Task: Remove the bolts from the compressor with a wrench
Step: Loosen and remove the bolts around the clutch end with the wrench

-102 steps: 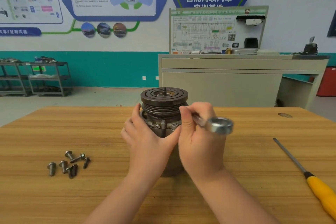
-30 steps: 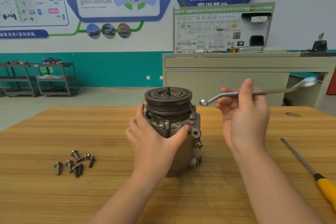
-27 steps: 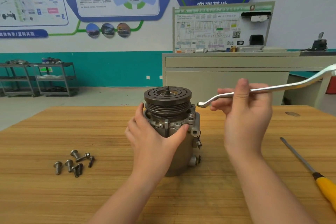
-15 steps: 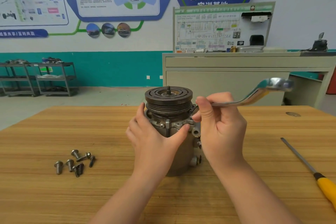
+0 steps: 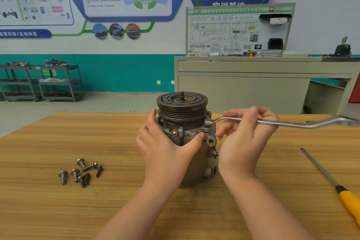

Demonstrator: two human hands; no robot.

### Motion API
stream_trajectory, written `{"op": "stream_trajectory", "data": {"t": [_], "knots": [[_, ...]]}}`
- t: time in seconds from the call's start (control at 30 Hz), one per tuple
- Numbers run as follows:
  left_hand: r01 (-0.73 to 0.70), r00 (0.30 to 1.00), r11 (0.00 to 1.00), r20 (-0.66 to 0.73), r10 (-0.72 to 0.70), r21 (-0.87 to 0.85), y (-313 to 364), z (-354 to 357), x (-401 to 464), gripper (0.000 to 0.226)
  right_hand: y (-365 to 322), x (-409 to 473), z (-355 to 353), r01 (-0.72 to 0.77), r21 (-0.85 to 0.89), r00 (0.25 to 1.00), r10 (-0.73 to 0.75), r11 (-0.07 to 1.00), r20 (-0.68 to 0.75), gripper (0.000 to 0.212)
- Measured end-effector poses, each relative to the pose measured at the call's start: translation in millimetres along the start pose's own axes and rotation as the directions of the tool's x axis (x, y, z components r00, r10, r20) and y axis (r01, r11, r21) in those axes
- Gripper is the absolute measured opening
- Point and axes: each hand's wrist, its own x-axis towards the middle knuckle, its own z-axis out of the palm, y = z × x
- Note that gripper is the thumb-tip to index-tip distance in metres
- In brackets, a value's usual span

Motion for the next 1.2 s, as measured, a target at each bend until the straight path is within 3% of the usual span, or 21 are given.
{"op": "stream_trajectory", "data": {"t": [0.1, 0.17, 0.2, 0.27, 0.33, 0.4, 0.47, 0.6, 0.67, 0.83, 0.97, 1.0, 1.07, 1.13, 1.2], "knots": [[0.003, 1.000, 1.000, 0.011, -0.003, -0.007, -0.6, 0.3, -0.1, 0.119, 3.3, 30.6, -0.6, -0.381, 0.152, 0.924, 0.381, 0.912, 0.029, 0.018], [0.003, 1.000, 1.000, 0.005, -0.003, -0.009, -0.8, 0.2, 0.3, 0.119, -0.1, 45.6, -0.3, -0.504, 0.317, 0.860, 0.502, 0.804, 0.094, 0.017], [0.006, 1.000, 1.000, 0.007, -0.006, -0.006, -0.7, 0.5, 0.7, 0.119, -2.8, 49.4, -1.2, -0.495, 0.370, 0.863, 0.495, 0.786, 0.104, 0.017], [0.011, 1.000, 1.000, 0.014, -0.010, -0.003, -1.1, 0.5, 1.0, 0.119, -8.8, 49.9, -3.8, -0.377, 0.321, 0.925, 0.371, 0.869, 0.082, 0.016], [0.008, 1.000, 1.000, 0.021, -0.008, -0.010, -1.1, -0.1, 0.8, 0.117, -12.2, 40.9, -7.4, -0.158, 0.139, 0.985, 0.147, 0.978, 0.087, 0.014], [-0.002, 1.000, 1.000, 0.020, 0.002, -0.018, -0.1, -1.0, 0.0, 0.115, -13.9, 27.3, -9.0, 0.064, 0.003, 0.987, -0.064, 0.998, 0.146, 0.011], [-0.004, 1.000, 1.000, 0.015, 0.005, -0.026, 1.5, -1.9, -0.1, 0.114, -13.4, 16.2, -9.3, 0.245, -0.071, 0.945, -0.222, 0.967, 0.242, 0.013], [-0.006, 1.000, 0.999, 0.022, 0.007, -0.044, 2.7, -3.4, 0.8, 0.113, -5.4, 8.5, -12.4, 0.571, -0.164, 0.771, -0.456, 0.805, 0.445, 0.015], [-0.021, 0.999, 0.999, 0.028, 0.022, -0.046, 0.4, -4.3, 2.2, 0.113, -2.7, 6.8, -13.8, 0.638, -0.175, 0.715, -0.493, 0.750, 0.496, 0.017], [-0.062, 0.996, 0.995, 0.060, 0.066, -0.080, -7.3, -7.3, 6.8, 0.113, -4.8, 2.1, -11.0, 0.666, -0.192, 0.698, -0.512, 0.721, 0.501, 0.020], [-0.061, 0.973, 0.988, 0.211, 0.091, -0.142, -16.5, -22.9, 22.9, 0.120, -4.2, -8.2, -3.9, 0.736, -0.105, 0.587, -0.553, 0.669, 0.591, 0.021], [-0.042, 0.958, 0.982, 0.272, 0.091, -0.182, -20.0, -28.9, 28.4, 0.120, -4.6, -11.8, -2.1, 0.708, -0.058, 0.588, -0.542, 0.704, 0.601, 0.023], [0.000, 0.925, 0.968, 0.368, 0.095, -0.249, -27.3, -39.3, 37.5, 0.117, -8.2, -20.1, 1.6, 0.563, 0.059, 0.665, -0.494, 0.824, 0.560, 0.021], [0.015, 0.902, 0.957, 0.417, 0.112, -0.290, -31.8, -44.5, 41.4, 0.112, -12.7, -25.9, 4.1, 0.370, 0.147, 0.811, -0.396, 0.917, 0.430, 0.015], [0.032, 0.887, 0.946, 0.445, 0.122, -0.323, -33.6, -44.6, 41.1, 0.110, -14.9, -24.1, 4.9, 0.106, 0.181, 0.947, -0.154, 0.978, 0.281, 0.020]]}}
